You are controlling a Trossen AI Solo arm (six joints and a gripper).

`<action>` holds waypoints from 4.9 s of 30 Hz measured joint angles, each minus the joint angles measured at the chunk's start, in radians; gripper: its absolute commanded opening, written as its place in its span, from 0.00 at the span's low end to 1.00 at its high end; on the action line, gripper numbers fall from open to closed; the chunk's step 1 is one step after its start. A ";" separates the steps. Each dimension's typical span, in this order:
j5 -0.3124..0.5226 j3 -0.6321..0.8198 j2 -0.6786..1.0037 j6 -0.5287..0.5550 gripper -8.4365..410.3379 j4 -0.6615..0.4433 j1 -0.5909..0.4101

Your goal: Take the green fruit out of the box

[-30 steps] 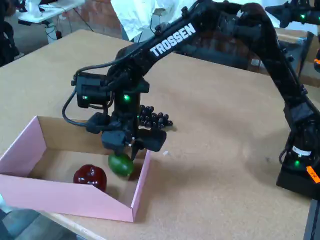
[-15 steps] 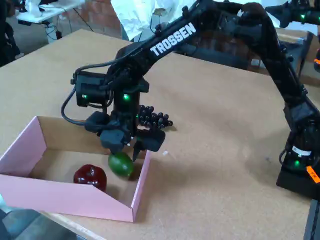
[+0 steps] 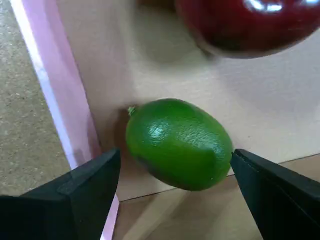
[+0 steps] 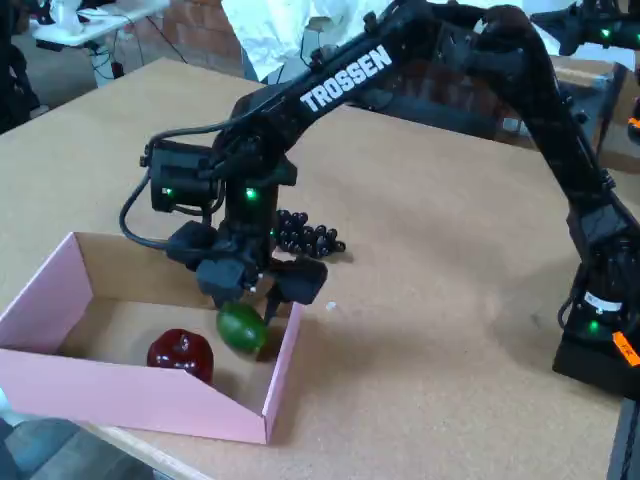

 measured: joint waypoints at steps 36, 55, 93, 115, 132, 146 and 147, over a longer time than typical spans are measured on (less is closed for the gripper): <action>-0.016 0.000 0.075 -0.049 0.87 0.002 -0.010; -0.001 0.000 0.071 -0.072 0.31 0.000 -0.009; 0.045 0.000 -0.066 -0.041 0.13 -0.086 0.000; 0.096 0.000 -0.201 0.067 0.13 -0.220 0.042; 0.134 0.000 -0.297 0.241 0.13 -0.359 0.064; 0.151 -0.003 -0.319 0.350 0.13 -0.415 -0.008; 0.151 -0.003 -0.319 0.354 0.13 -0.417 -0.015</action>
